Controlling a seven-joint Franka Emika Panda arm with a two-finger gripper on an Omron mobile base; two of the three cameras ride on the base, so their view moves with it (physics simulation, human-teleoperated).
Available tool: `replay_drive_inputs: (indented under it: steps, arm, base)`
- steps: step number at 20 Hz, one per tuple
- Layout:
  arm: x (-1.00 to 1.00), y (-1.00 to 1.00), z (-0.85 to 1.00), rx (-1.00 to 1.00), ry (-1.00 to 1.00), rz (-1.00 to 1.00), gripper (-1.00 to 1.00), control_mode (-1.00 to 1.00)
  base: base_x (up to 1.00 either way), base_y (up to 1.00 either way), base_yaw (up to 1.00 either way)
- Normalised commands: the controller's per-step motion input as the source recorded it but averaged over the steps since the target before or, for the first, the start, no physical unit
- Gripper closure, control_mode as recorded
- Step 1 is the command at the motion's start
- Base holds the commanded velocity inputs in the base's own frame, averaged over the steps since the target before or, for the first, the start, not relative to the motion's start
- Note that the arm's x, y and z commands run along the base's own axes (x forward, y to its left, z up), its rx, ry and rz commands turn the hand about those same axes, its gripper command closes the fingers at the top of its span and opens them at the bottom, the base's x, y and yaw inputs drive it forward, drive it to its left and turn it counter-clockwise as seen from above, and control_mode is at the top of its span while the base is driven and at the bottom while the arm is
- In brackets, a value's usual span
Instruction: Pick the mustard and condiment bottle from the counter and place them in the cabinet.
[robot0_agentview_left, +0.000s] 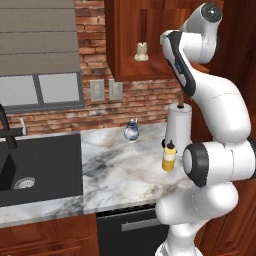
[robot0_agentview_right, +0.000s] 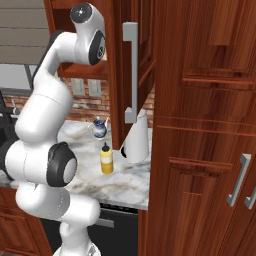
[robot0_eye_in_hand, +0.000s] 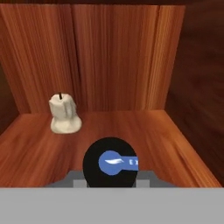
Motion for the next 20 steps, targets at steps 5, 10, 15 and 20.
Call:
replay_drive_inputs:
  steps: [5,10,15,20]
  arm:
    - [0.0,-0.02,0.0,0.02,-0.01,0.0,1.0,-1.0]
    - [0.0,0.0,-0.05,0.0,0.0,0.0,1.0,-1.0]
    - [0.0,0.0,-0.12,0.0,0.0,0.0,1.0,-1.0]
    - [0.05,0.0,-0.13,0.01,0.0,0.0,1.0,-1.0]
  base:
    - [0.0,0.0,0.0]
    - [0.0,0.0,0.0]
    - [0.0,0.0,0.0]
    - [0.0,0.0,0.0]
